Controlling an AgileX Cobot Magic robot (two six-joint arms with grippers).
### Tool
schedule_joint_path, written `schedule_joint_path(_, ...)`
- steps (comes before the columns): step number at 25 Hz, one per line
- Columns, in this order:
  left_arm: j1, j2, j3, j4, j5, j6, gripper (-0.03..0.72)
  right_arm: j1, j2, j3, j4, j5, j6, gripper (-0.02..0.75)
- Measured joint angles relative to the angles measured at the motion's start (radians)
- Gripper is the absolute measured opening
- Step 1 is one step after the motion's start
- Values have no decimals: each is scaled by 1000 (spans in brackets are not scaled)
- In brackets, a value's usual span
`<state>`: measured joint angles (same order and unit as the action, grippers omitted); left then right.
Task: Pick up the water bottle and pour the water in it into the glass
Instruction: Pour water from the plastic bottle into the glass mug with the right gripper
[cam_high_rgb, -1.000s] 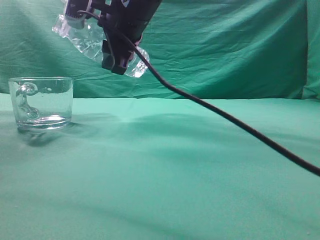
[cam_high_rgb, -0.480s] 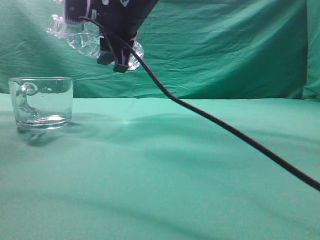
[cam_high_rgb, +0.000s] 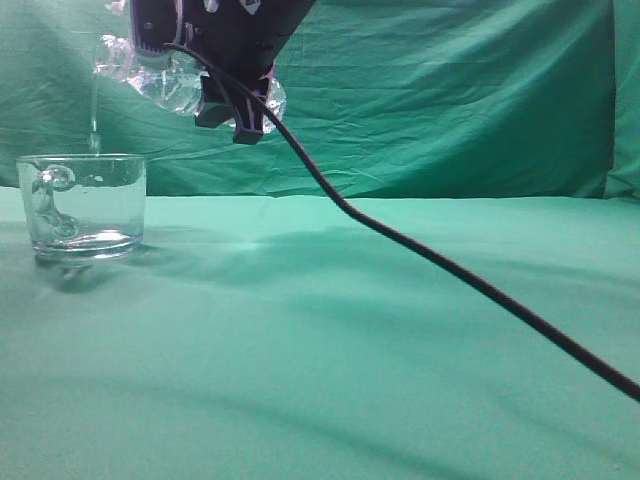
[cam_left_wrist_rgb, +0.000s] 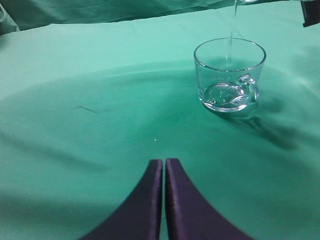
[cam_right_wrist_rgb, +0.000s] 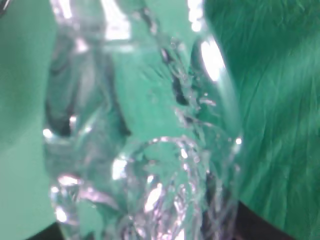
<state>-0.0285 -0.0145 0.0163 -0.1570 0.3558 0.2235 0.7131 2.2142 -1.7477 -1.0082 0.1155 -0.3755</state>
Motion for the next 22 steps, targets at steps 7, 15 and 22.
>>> schedule_joint_path(7,0,0,0,0,0,0,0,0,0,0,-21,-2,0,306)
schedule_joint_path(15,0,0,0,0,0,0,0,0,0,0,-89,2,-2,306)
schedule_joint_path(22,0,0,0,0,0,0,0,0,0,0,-93,6,-2,306)
